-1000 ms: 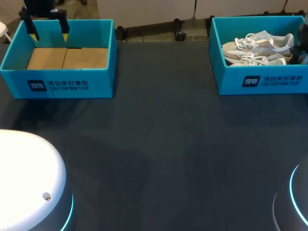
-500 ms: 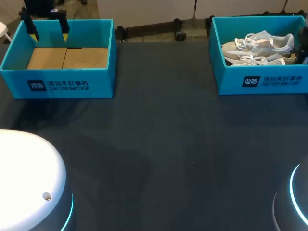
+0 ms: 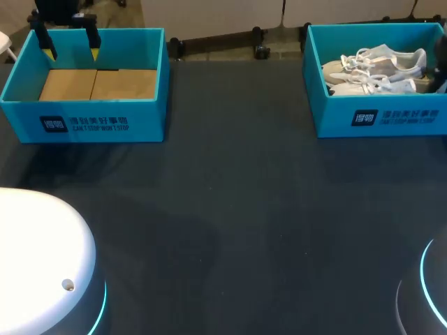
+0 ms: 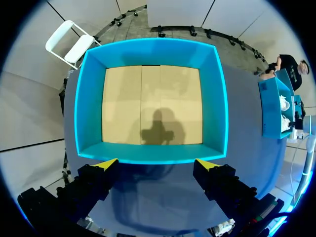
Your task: Take the shoe out of the shoebox, open the shoe tongue, remove and reinsert the insole, then place the shoe into the shoebox
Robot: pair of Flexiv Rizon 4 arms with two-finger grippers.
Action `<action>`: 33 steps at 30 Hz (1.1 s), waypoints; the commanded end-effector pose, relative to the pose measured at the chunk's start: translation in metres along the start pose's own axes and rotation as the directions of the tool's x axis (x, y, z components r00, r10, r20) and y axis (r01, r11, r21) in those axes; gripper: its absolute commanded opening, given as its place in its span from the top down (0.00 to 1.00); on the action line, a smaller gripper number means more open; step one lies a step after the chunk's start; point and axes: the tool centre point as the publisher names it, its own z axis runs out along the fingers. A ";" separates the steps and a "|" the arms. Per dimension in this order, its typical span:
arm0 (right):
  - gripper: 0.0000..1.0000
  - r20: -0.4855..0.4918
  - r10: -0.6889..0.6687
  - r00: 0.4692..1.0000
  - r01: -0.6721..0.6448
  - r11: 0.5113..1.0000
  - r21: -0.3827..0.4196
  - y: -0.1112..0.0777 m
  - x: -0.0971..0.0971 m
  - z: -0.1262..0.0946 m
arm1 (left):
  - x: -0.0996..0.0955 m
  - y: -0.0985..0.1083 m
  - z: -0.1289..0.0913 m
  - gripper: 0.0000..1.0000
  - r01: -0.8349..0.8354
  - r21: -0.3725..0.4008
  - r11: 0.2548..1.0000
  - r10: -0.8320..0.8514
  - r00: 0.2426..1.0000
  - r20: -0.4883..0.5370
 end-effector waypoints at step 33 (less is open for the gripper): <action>1.00 0.087 0.186 0.979 -0.182 0.982 -0.045 0.010 -0.010 -0.128 | 0.000 0.000 0.000 0.00 0.000 0.000 1.000 0.000 1.000 0.000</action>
